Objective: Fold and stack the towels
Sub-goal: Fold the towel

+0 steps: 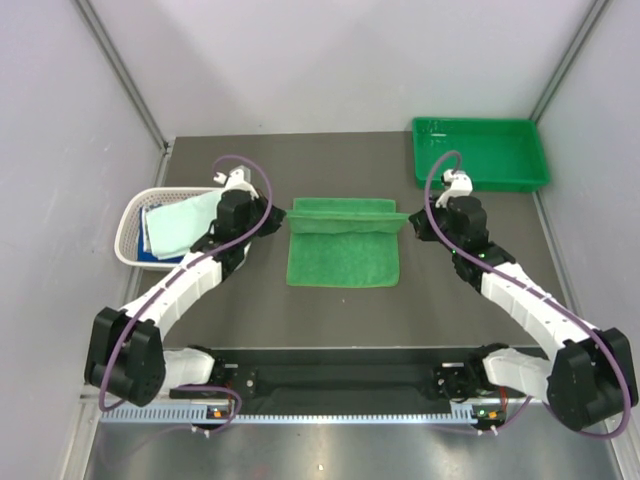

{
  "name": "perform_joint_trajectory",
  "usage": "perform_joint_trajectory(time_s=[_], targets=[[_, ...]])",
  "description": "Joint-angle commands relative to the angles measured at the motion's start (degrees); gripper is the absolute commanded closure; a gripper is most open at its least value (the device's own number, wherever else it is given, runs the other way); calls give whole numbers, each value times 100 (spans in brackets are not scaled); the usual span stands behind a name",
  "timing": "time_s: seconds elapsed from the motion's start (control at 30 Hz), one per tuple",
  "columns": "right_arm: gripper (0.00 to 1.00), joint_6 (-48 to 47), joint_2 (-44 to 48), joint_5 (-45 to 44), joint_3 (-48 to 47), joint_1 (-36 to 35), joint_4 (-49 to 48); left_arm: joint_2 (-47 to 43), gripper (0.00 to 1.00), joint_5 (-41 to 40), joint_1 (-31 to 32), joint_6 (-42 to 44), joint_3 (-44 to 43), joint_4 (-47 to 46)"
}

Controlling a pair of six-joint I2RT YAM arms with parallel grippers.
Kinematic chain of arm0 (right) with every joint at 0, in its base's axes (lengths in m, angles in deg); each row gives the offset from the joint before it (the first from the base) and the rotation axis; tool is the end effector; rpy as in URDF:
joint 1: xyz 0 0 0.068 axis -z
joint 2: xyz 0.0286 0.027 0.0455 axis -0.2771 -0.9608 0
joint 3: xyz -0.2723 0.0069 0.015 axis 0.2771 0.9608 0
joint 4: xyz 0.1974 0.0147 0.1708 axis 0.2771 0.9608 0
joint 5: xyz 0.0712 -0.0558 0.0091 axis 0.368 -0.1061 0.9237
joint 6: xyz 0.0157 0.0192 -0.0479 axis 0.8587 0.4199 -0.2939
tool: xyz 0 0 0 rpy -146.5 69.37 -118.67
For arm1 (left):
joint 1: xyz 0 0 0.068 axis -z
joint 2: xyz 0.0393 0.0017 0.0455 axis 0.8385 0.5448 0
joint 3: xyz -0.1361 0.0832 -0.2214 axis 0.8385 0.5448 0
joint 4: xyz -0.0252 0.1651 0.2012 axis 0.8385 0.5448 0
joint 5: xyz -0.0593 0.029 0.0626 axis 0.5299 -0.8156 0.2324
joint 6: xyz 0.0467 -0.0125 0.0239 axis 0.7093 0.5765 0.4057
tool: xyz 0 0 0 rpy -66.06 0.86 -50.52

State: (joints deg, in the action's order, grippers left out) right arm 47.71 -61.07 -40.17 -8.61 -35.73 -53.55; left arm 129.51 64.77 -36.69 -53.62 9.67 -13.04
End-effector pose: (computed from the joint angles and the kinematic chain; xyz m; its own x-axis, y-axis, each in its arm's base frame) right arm 0.2414 0.0859 0.2683 -0.4404 0.2247 -0.8692 -0.1860 0.9244 0.3331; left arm 0.2708 -0.0998 0.2703 -0.4934 -0.4732 -0.7298 0.0441 0.8244 -0.5643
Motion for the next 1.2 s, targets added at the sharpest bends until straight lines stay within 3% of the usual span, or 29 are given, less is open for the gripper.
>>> perform_joint_trajectory(time_s=[0.0, 0.47, 1.0, 1.03, 1.07, 1.13, 1.17], targets=[[100, 10, 272, -263, 118, -5, -213, -292, 100, -276, -35, -45, 178, -354], [100, 388, 255, 422, 742, -137, 199, -512, 100, -153, 238, -230, 934, -152], [98, 748, 413, 739, 1804, -629, 24, -1250, 100, -145, 510, -511, 2339, -222], [95, 766, 413, 748, 1858, -646, 15, -1250, 98, -136, 537, -520, 2402, -249], [92, 792, 439, 757, 1902, -673, -2, -1268, 88, -127, 598, -555, 2454, -266], [79, 854, 536, 739, 2007, -673, 6, -1312, 80, -83, 633, -564, 2578, -284], [75, 854, 701, 748, 2025, -673, 41, -1381, 72, -74, 651, -564, 2595, -267]])
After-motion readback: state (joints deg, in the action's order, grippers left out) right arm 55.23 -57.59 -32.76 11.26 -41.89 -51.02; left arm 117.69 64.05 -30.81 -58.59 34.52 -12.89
